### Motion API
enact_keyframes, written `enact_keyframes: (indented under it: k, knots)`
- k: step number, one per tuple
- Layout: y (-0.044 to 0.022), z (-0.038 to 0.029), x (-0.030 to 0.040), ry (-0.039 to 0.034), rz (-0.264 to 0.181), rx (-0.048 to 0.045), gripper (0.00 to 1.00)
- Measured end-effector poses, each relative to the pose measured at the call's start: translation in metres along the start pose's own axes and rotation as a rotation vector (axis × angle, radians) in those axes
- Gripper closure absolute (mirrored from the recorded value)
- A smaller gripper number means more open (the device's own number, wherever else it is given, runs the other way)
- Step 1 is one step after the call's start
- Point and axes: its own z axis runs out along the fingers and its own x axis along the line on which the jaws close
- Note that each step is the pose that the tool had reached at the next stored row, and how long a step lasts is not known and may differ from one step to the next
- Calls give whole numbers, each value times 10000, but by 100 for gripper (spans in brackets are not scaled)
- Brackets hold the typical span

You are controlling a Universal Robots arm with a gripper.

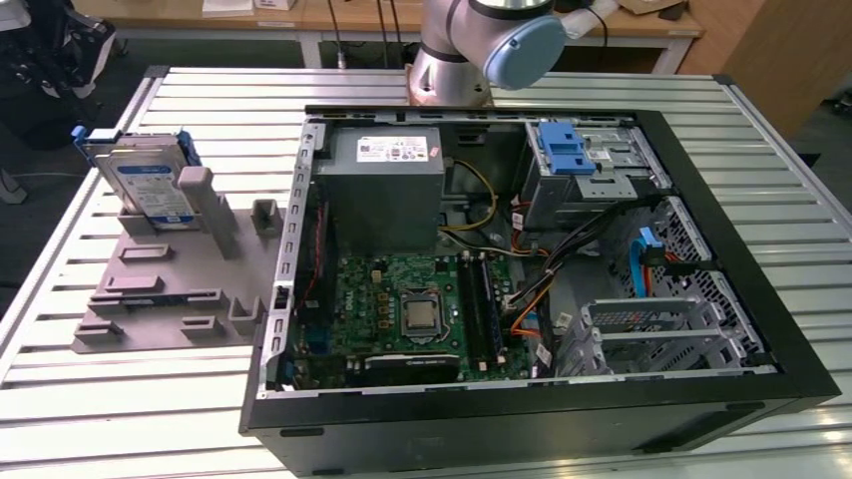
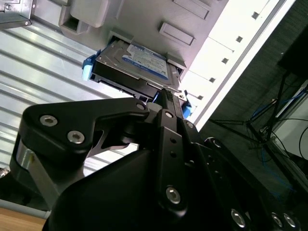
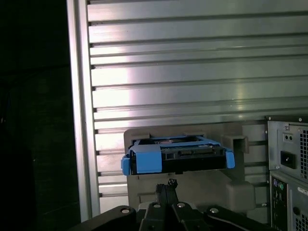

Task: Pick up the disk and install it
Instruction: 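Pick up the disk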

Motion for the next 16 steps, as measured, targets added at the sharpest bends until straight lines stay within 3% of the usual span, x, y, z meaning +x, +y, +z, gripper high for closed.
enact_keyframes:
  k: [8, 16]
  knots:
    - [0, 0, 1, -1, -211, -3, 89]
    - [0, 0, 3, -6, -860, -13, 89]
